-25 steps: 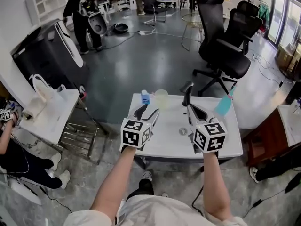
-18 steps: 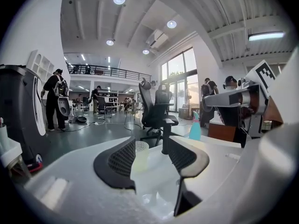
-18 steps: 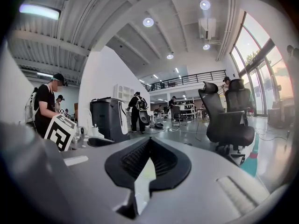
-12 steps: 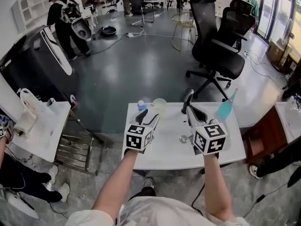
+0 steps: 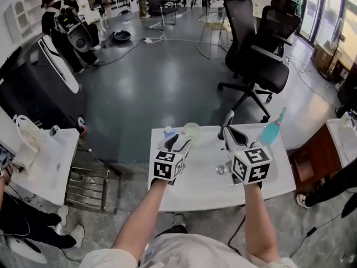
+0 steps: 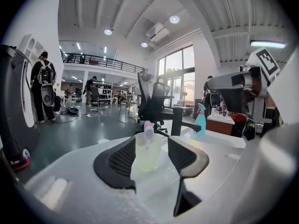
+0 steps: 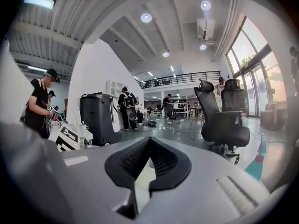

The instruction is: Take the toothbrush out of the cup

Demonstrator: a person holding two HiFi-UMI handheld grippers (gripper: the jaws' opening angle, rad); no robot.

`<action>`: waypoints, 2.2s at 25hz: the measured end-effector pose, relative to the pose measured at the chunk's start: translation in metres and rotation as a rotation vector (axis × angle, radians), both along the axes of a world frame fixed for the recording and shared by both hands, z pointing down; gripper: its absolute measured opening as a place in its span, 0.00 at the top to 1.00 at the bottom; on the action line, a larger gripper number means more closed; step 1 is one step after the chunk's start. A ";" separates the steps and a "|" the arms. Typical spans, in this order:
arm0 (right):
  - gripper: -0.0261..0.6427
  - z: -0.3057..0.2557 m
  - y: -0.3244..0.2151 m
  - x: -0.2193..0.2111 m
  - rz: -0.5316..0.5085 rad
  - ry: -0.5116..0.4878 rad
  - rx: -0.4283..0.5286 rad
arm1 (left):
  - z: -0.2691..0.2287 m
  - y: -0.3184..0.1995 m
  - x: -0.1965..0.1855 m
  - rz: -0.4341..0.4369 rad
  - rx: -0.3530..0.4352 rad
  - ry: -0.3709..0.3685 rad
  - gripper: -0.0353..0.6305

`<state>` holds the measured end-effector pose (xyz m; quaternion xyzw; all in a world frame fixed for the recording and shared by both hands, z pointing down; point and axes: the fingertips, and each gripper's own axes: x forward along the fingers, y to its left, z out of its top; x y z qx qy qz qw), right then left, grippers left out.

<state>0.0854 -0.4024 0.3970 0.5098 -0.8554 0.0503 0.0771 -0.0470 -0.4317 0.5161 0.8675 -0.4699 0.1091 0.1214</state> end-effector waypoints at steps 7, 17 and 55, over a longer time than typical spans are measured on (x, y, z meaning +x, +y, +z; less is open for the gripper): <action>0.96 0.009 -0.016 0.000 0.027 0.010 -0.018 | 0.011 -0.014 0.001 0.029 0.004 -0.007 0.71; 0.96 0.020 -0.029 -0.004 0.046 0.004 -0.042 | 0.011 -0.023 0.008 0.084 0.024 -0.013 0.72; 0.96 0.023 -0.018 0.004 0.043 -0.014 -0.053 | -0.053 -0.028 0.012 0.077 0.146 -0.013 0.88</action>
